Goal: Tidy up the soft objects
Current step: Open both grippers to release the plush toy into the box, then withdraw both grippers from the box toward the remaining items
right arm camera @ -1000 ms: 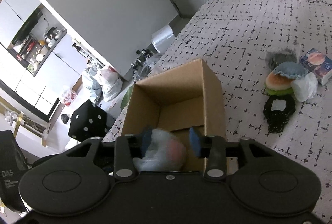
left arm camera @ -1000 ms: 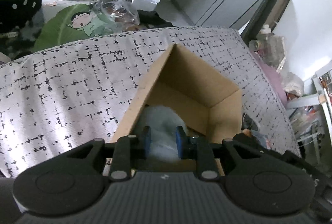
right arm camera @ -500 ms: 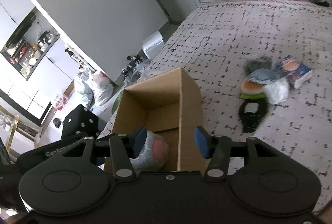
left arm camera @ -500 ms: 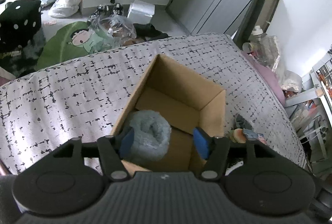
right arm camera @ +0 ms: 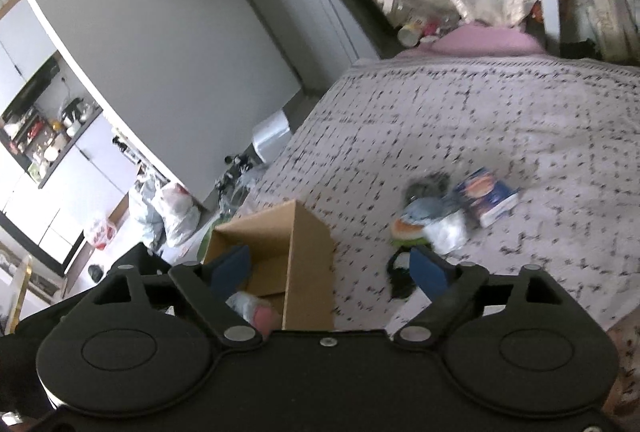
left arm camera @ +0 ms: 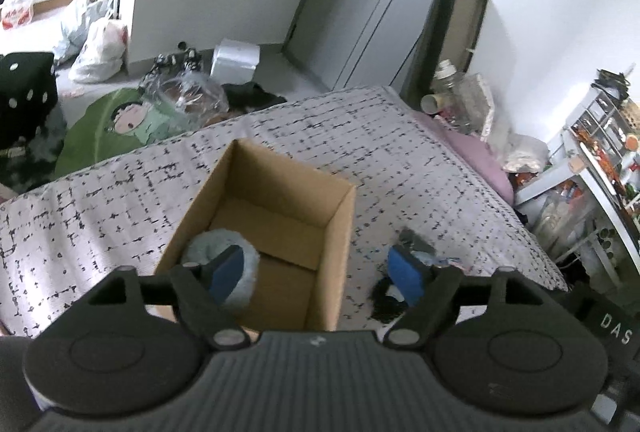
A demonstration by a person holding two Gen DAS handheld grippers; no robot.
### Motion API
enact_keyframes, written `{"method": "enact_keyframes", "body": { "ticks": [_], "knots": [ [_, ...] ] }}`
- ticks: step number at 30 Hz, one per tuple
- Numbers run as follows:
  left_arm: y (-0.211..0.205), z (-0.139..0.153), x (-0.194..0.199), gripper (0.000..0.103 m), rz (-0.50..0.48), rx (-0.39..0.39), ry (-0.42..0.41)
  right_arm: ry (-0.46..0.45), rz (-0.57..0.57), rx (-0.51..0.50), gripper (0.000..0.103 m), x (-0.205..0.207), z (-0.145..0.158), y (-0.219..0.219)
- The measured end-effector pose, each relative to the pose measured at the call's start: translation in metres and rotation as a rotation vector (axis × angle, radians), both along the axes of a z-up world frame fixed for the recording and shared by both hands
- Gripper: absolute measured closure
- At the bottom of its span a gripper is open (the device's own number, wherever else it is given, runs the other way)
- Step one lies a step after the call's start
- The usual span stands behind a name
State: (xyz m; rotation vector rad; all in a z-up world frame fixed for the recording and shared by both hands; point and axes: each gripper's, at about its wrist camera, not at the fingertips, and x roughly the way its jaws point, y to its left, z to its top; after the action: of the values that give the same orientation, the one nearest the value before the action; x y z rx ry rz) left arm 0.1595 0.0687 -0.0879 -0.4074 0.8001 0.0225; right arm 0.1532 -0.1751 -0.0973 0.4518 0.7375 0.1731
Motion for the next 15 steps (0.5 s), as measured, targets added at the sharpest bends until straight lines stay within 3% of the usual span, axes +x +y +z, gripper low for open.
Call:
{"method": "enact_keyframes", "body": {
  "ticks": [8, 15],
  "knots": [
    [-0.035, 0.024, -0.008, 0.014, -0.037, 0.088, -0.025, -0.049, -0.024, 0.016, 0.000, -0.011, 0.016, -0.038],
    [-0.063, 0.033, -0.013, 0.009, -0.062, 0.124, -0.039, -0.064, -0.019, 0.018, 0.000, -0.018, 0.021, -0.064]
  ]
}}
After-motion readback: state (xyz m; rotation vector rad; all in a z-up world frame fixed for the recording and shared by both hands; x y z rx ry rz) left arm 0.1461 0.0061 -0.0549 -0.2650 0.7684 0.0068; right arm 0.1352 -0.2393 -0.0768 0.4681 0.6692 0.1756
